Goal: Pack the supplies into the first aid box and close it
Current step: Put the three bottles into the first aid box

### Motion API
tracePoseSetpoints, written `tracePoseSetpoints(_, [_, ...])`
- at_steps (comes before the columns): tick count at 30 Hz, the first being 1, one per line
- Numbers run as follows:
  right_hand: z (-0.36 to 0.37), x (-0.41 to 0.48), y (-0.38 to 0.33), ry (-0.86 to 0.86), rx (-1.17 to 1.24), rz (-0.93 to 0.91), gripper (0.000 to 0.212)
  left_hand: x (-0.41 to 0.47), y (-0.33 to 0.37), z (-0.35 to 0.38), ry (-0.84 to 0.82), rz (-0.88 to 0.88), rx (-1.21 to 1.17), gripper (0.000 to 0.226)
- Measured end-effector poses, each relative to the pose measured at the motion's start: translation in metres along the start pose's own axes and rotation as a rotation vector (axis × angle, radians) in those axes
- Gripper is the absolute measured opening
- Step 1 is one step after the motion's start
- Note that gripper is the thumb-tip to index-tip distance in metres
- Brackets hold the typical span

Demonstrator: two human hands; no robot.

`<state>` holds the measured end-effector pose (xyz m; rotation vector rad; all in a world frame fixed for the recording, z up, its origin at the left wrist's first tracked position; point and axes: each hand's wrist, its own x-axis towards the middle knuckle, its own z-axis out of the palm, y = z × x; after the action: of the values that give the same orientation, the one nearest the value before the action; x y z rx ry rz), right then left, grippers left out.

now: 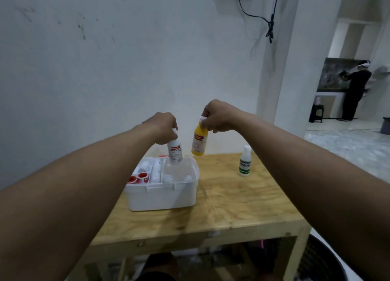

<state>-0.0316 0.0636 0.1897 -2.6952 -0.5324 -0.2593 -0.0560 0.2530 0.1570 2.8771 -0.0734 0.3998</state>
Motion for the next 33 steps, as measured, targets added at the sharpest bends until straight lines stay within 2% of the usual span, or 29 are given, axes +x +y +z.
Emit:
tracePoseSetpoints(18, [0.047, 0.017, -0.011, -0.085, -0.025, -0.05, 0.026, 0.001, -0.013, 0.043, -0.138, -0.047, 0.04, 0.032])
tracePoseSetpoints(25, [0.073, 0.016, -0.014, -0.149, -0.105, -0.071, 0.02, 0.0, -0.015, 0.051, -0.16, -0.049, 0.099, 0.031])
tracePoseSetpoints(33, [0.1, 0.013, -0.013, -0.149, -0.24, -0.112, 0.027, 0.001, -0.016, 0.06, -0.175, -0.046, 0.138, 0.032])
